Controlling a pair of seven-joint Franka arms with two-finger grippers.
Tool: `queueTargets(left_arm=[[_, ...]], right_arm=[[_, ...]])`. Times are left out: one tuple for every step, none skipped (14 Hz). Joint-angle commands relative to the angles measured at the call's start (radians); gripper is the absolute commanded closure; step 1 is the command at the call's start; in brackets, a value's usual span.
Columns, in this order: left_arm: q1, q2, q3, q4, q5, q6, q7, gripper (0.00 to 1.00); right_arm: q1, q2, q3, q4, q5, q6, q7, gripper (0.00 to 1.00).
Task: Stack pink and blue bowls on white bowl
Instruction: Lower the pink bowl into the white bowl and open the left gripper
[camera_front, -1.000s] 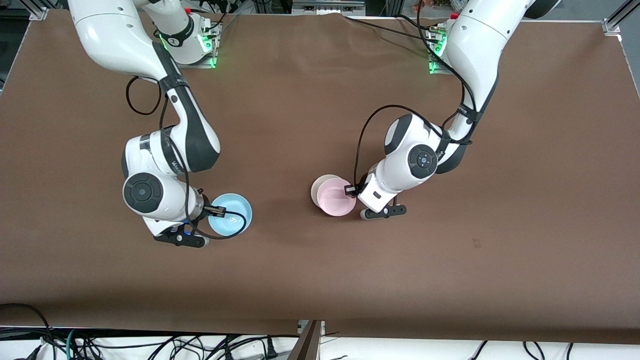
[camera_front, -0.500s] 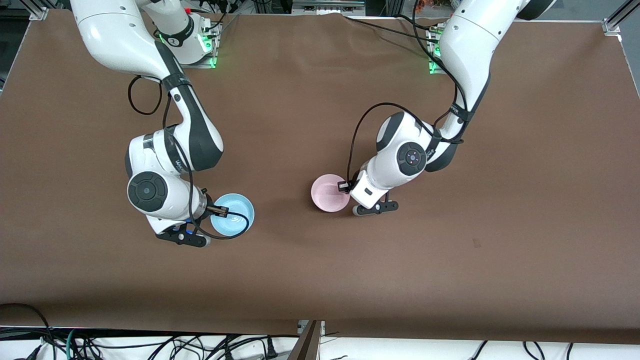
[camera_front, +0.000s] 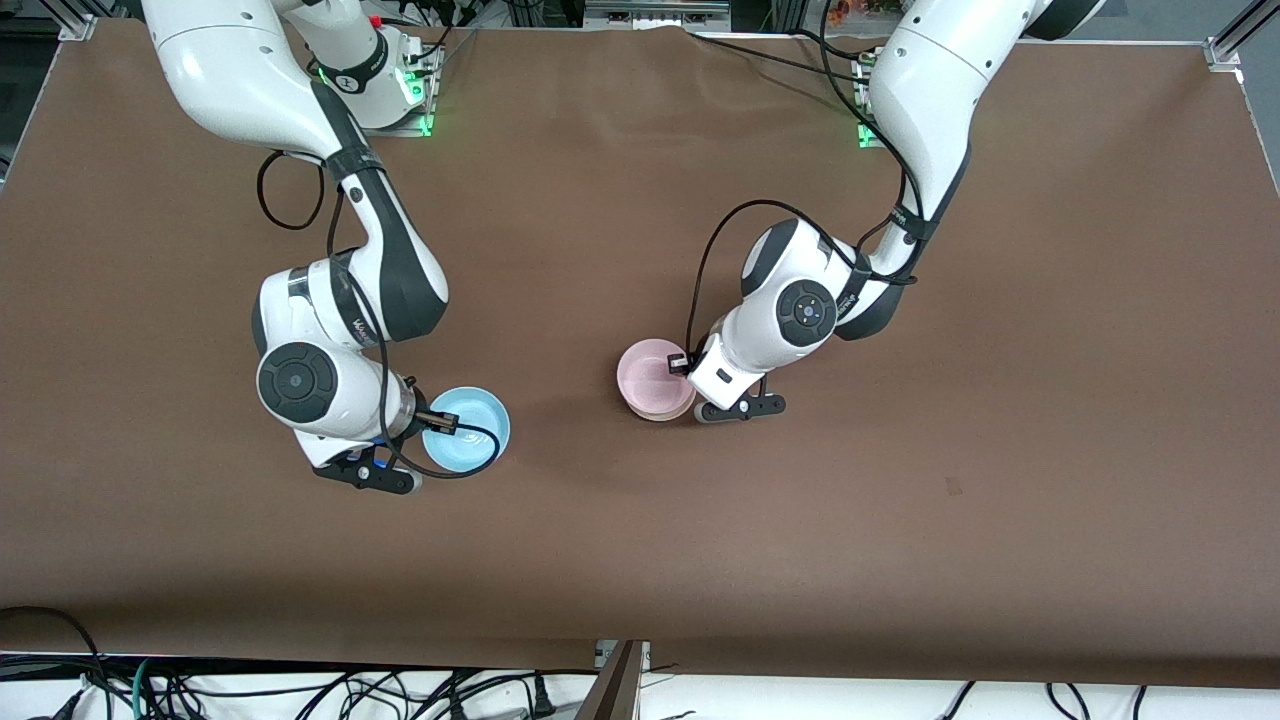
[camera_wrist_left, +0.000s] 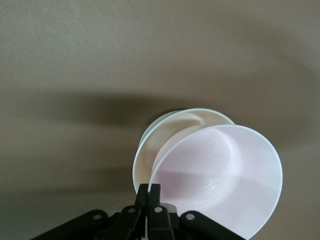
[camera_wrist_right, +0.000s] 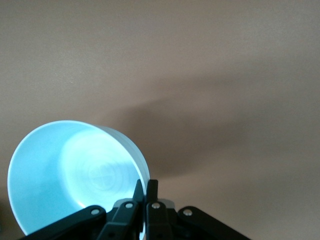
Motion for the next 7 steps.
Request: queueTargets(left_arm=[[-0.005,0.001,0.001,0.005,0.024,-0.015,-0.022,1.00],[-0.005,0.003,0.001,0.006,0.024,-0.014,-0.022,1.00],[-0.005,0.006,0.001,0.006,0.026,-0.013,-0.022,1.00],[-0.005,0.006,0.001,0.005,0.042,-0.013,-0.022,1.00],[-0.003,0.007,-0.001,0.003,0.059,-0.013,-0.024,1.00],[-0.003,0.011,-0.001,0.002,0.060,-0.013,-0.024,1.00],[0.000,0.014,-0.001,0.001,0.060,-0.013,-0.025,1.00]], right_arm=[[0.015,0.005,-0.005,0.023,0.005,-0.013,0.027,1.00],[0.015,0.005,-0.005,0.023,0.005,-0.013,0.030,1.00],[0.017,0.005,-0.003,0.025,0.005,-0.011,0.040,1.00],[0.021,0.005,-0.002,0.025,0.005,-0.011,0.050,1.00],[0.021,0.006,0.002,0.025,0.005,-0.011,0.057,1.00],[0.023,0.006,0.003,0.032,0.005,-0.011,0.066,1.00],[0.023,0.008,0.012,0.037,0.005,-0.011,0.079,1.00]])
